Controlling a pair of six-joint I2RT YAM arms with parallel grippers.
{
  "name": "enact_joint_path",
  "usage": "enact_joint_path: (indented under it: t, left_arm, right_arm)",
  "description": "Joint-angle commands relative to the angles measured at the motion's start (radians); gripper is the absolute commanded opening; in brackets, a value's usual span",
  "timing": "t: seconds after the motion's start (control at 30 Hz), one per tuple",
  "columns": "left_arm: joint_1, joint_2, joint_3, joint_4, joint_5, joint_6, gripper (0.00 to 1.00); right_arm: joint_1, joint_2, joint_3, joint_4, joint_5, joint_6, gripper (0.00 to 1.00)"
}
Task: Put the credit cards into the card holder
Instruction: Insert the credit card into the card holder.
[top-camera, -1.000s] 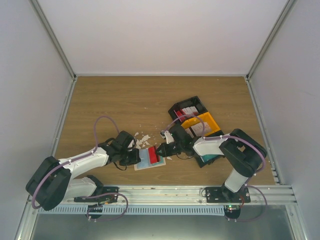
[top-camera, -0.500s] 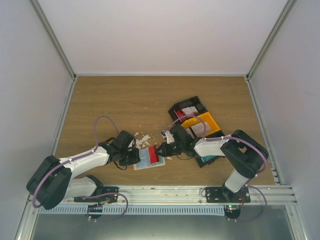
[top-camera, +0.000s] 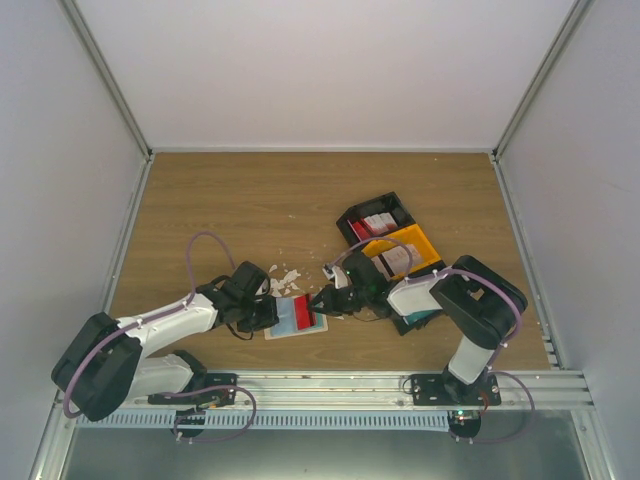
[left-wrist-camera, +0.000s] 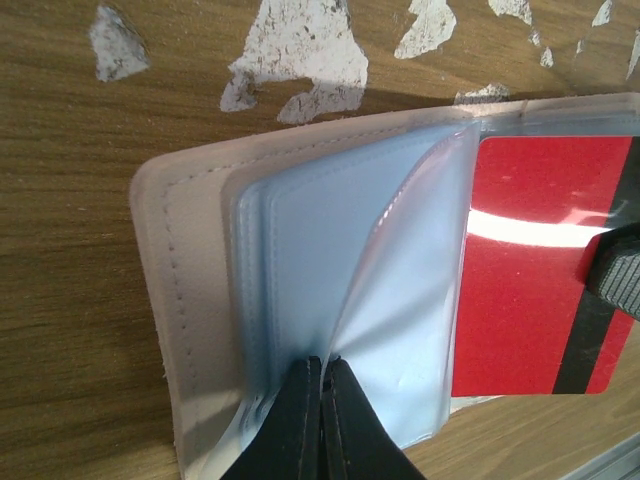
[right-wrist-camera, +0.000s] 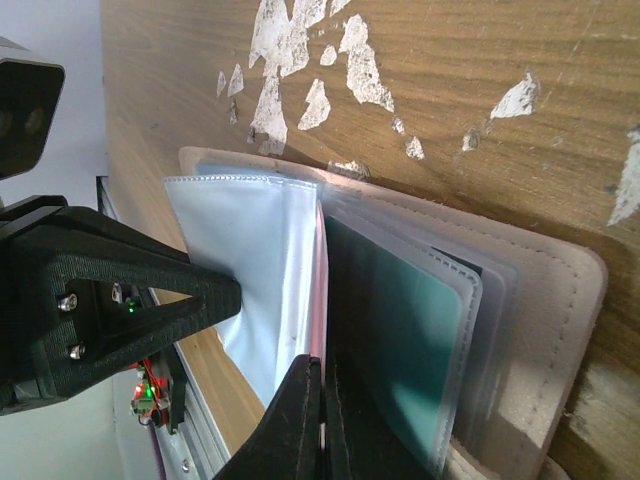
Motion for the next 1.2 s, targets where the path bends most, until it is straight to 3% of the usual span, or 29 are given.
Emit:
enact_joint_path:
  t: [0.0, 1.17]
  left_arm:
    - [0.004, 0.035, -0.065, -0.135, -0.113, -0.010, 0.00]
    - [0.004, 0.018, -0.080, -0.113, -0.104, -0.013, 0.00]
  right_arm:
    - [0.014, 0.000, -0.025, 0.038, -0.037, 0.038, 0.01]
    - [0.014, 0.118, 0.005, 0.136, -0.092, 0.122, 0.00]
